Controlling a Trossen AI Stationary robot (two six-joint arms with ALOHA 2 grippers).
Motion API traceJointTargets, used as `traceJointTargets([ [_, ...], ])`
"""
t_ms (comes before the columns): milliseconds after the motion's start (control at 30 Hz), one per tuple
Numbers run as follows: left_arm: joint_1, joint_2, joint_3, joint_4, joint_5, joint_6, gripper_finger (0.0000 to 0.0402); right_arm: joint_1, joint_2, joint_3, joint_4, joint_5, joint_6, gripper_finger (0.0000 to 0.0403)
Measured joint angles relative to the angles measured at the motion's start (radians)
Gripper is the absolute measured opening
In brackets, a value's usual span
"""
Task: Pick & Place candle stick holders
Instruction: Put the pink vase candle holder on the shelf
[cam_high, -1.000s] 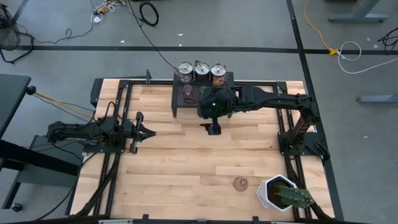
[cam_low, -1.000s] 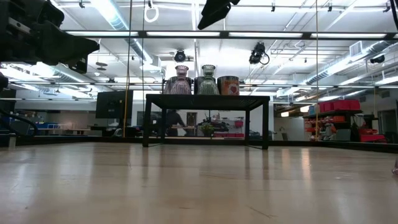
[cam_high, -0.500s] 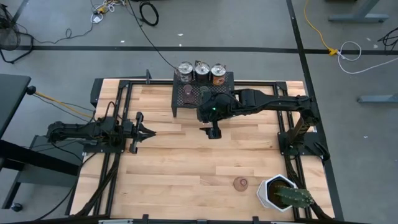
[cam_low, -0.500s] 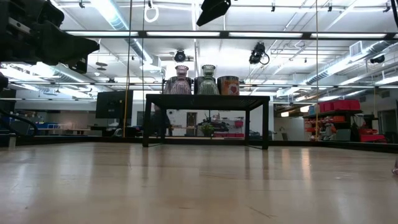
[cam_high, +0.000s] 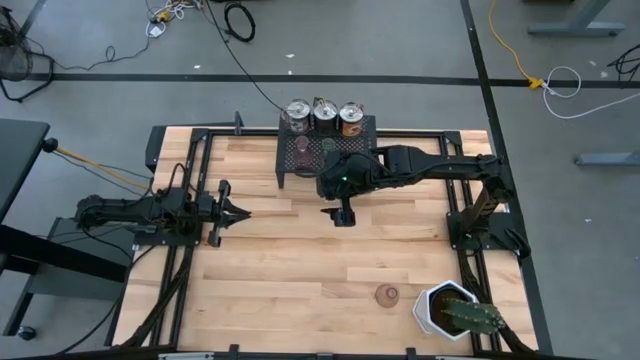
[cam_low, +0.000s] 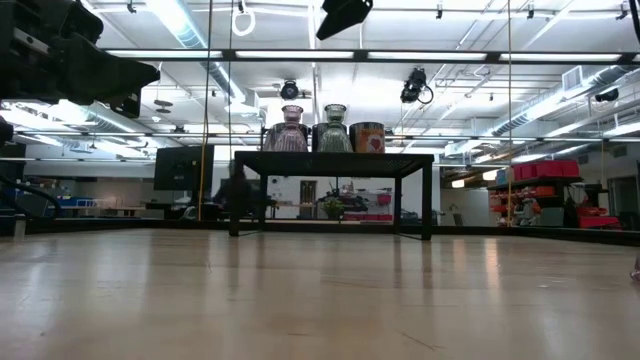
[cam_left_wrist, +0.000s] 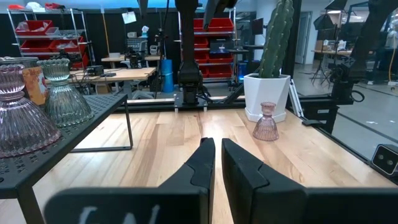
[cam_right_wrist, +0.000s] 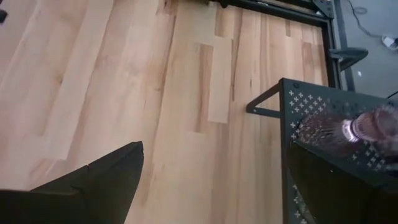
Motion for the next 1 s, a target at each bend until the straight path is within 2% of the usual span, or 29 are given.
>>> traceJointTargets([
  [533, 0.000, 0.000, 0.000, 0.000, 0.000, 0.000, 0.0034, 0.035, -0.034, -0.030, -0.075, -0.025, 0.026, 0.0391],
  [1000, 0.000, 0.000, 0.000, 0.000, 0.000, 0.000, 0.0034, 0.136, -0.288, -0.422, 0.090, -0.030, 0.016, 0.0391],
])
